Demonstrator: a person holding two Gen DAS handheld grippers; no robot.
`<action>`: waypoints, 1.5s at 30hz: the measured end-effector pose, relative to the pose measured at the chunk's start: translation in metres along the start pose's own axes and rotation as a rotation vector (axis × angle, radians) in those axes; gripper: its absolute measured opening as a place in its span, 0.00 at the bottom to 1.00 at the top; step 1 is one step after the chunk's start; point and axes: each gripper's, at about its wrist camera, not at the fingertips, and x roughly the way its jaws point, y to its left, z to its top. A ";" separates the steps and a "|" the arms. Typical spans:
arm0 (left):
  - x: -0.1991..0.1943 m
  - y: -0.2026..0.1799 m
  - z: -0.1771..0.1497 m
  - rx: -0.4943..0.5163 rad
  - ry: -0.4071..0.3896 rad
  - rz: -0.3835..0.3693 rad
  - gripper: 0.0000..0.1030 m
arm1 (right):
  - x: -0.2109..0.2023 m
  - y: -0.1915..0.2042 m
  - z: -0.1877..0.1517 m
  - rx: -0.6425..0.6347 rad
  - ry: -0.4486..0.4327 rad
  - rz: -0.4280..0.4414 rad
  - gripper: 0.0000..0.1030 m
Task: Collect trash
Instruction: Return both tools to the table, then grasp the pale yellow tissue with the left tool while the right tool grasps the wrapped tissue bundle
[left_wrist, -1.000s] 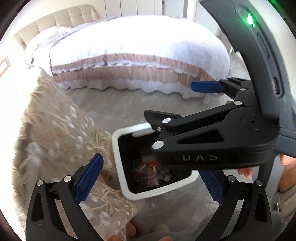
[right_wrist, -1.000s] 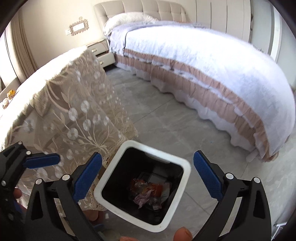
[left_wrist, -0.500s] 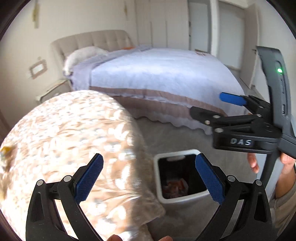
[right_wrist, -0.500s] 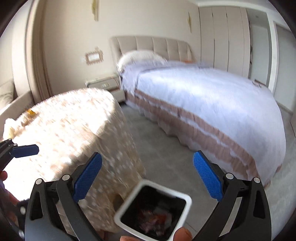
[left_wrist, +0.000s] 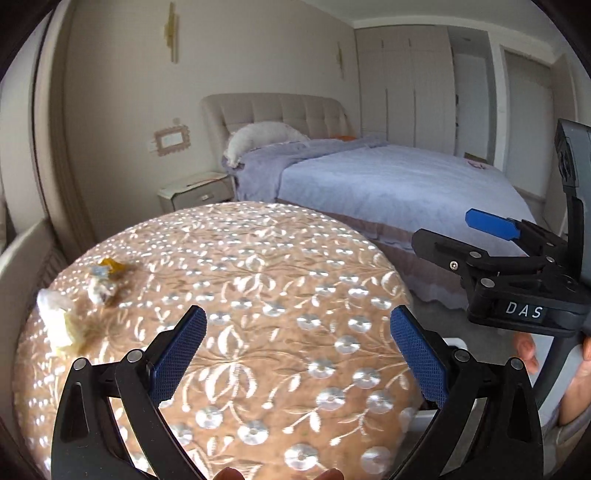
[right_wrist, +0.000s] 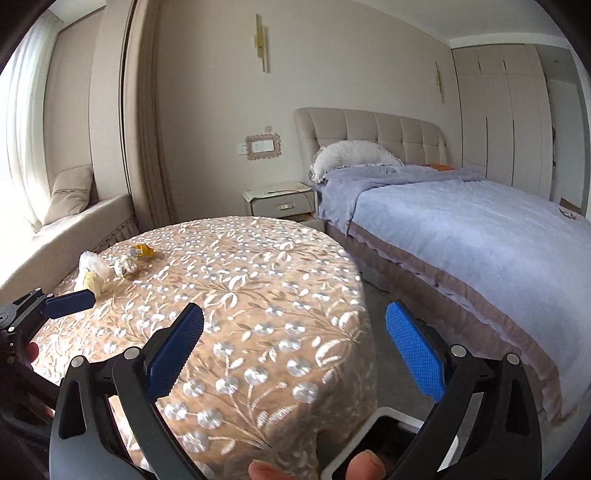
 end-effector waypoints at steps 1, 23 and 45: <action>-0.003 0.010 -0.001 -0.018 -0.010 0.030 0.95 | 0.002 0.011 0.002 -0.028 -0.011 0.005 0.96; -0.004 0.232 -0.022 -0.352 0.062 0.314 0.95 | 0.110 0.180 0.046 -0.208 0.110 0.245 0.96; 0.072 0.311 -0.037 -0.414 0.268 0.356 0.31 | 0.203 0.262 0.051 -0.360 0.218 0.313 0.96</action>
